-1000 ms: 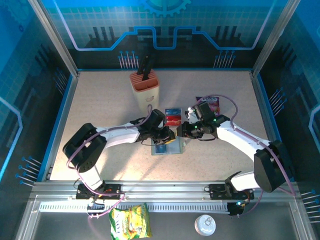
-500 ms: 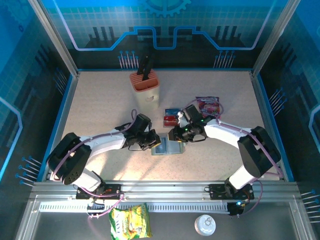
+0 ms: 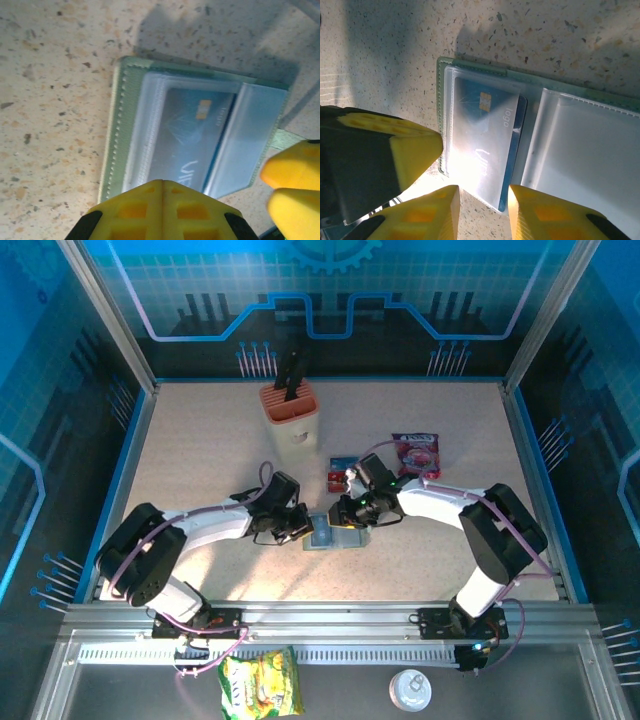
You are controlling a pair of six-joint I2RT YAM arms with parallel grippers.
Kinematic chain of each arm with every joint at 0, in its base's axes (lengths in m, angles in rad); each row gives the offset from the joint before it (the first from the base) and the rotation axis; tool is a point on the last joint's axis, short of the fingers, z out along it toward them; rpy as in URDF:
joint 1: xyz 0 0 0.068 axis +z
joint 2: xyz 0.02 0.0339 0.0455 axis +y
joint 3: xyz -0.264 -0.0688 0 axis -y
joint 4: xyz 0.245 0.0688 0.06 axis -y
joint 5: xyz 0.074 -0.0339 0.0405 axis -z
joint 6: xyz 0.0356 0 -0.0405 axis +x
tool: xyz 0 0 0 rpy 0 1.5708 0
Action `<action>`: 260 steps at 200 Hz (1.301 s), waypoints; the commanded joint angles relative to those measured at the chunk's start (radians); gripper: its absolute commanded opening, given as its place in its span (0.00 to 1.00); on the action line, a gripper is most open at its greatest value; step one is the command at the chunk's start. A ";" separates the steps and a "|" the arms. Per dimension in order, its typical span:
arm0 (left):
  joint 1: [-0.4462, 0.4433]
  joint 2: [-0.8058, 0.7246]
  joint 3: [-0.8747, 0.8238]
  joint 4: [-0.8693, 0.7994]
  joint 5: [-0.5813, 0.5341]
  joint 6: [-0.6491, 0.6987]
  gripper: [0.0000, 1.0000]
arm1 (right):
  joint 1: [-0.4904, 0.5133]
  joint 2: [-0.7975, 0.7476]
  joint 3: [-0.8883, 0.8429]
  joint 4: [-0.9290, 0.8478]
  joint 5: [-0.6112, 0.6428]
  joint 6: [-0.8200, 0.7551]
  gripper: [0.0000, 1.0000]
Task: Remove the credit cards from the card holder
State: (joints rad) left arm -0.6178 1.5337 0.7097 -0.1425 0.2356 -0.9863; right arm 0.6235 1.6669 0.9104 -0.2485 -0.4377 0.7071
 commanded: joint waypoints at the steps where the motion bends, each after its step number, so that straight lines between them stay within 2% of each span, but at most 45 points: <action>1: 0.006 0.025 -0.014 -0.014 -0.017 0.031 0.00 | 0.019 0.014 0.022 0.012 -0.021 0.011 0.31; 126: 0.011 0.068 -0.004 -0.015 -0.019 0.044 0.00 | 0.032 0.064 0.023 0.060 -0.050 0.036 0.31; 159: 0.011 0.072 -0.001 -0.021 -0.019 0.048 0.00 | 0.031 0.087 0.019 0.092 -0.067 0.049 0.27; 203: 0.012 0.066 -0.006 -0.023 -0.022 0.047 0.00 | 0.035 0.098 0.036 0.033 -0.027 0.014 0.28; 227: 0.013 0.066 -0.004 -0.025 -0.020 0.047 0.00 | 0.035 0.107 0.037 0.033 -0.027 0.014 0.32; 260: 0.012 0.063 -0.002 -0.028 -0.020 0.047 0.00 | 0.036 0.115 0.034 0.061 -0.048 0.028 0.29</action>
State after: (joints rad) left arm -0.6151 1.5764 0.7101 -0.1226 0.2325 -0.9615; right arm 0.6453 1.7630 0.9272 -0.1925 -0.4725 0.7330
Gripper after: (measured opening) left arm 0.041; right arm 0.305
